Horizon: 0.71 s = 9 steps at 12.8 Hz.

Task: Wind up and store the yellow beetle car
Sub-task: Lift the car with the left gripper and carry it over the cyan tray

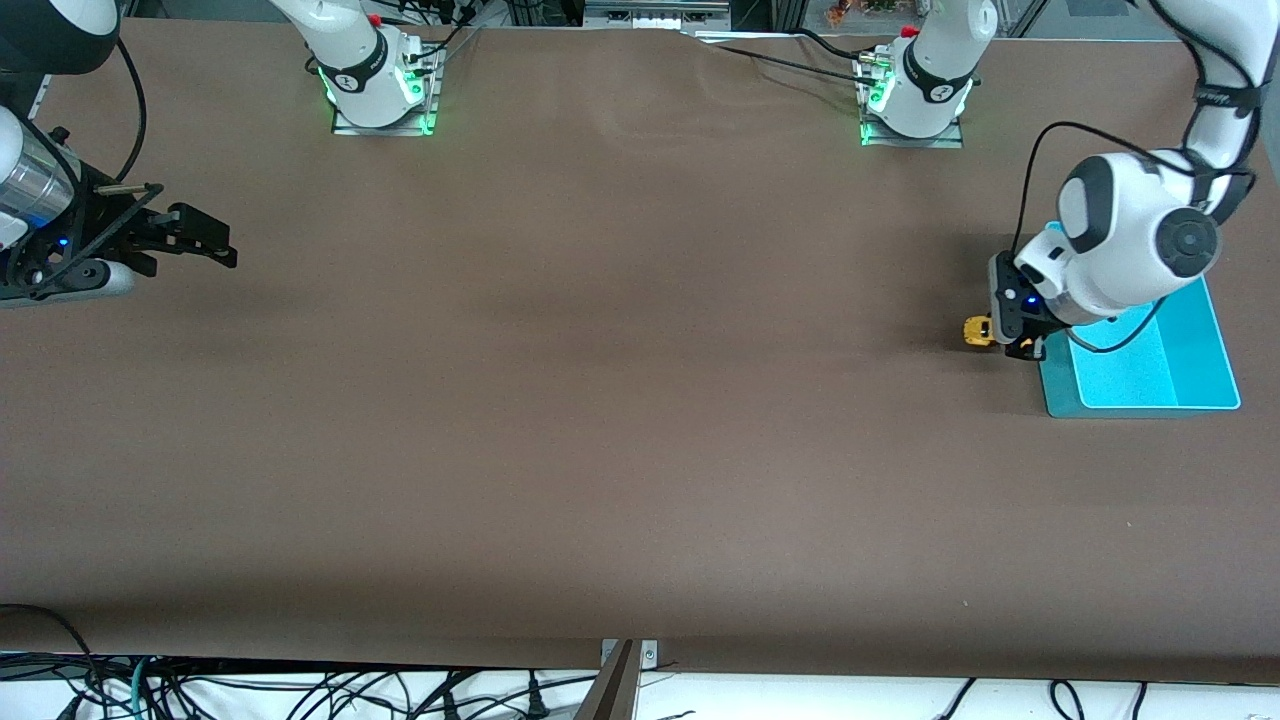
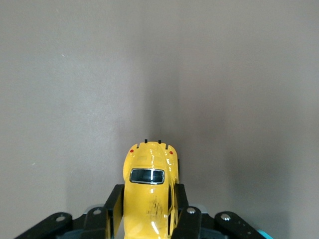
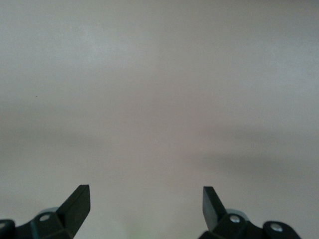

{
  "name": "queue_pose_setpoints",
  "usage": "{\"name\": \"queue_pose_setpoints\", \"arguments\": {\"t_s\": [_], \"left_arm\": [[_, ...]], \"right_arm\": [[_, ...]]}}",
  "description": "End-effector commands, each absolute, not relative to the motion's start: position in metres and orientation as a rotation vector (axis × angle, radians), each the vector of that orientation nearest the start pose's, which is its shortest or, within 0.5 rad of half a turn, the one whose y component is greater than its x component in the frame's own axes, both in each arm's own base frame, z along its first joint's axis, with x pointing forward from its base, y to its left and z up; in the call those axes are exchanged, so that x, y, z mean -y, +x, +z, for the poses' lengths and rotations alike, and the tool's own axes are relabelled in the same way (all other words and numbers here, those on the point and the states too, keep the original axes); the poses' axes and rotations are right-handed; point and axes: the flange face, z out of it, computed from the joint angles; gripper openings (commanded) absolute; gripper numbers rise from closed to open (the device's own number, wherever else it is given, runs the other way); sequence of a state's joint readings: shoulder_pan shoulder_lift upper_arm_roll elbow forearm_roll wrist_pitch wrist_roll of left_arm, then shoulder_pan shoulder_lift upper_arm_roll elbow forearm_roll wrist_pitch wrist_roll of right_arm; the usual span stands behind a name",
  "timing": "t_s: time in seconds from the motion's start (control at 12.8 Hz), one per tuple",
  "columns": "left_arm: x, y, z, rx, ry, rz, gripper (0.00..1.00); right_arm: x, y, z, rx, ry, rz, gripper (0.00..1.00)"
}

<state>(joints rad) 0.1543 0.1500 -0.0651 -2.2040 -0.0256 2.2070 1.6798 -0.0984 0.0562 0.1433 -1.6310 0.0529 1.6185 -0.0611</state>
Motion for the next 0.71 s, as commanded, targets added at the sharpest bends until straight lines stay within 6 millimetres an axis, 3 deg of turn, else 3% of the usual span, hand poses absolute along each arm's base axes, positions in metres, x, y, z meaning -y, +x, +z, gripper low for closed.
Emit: {"name": "queue_pose_setpoints", "arguments": {"t_s": [0.0, 0.16, 0.31, 0.47, 0.63], "left_arm": [[-0.069, 0.537, 0.363, -2.335, -2.371, 0.131, 0.04], [-0.118, 0.535, 0.38, -2.365, -2.321, 0.103, 0.04], [-0.192, 0.516, 0.376, -2.371, -2.314, 0.082, 0.04], [-0.249, 0.498, 0.365, -2.366, -2.299, 0.053, 0.04], [-0.273, 0.491, 0.345, -2.374, -2.268, 0.103, 0.05]], "right_arm": [[-0.029, 0.568, 0.581, 0.149, -3.089, 0.101, 1.0], [-0.029, 0.568, 0.582, 0.149, -3.091, 0.099, 1.0], [-0.03, 0.568, 0.581, 0.149, -3.091, 0.104, 1.0], [-0.031, 0.568, 0.579, 0.151, -3.091, 0.108, 1.0], [-0.029, 0.567, 0.579, 0.147, -3.091, 0.118, 1.0]]}}
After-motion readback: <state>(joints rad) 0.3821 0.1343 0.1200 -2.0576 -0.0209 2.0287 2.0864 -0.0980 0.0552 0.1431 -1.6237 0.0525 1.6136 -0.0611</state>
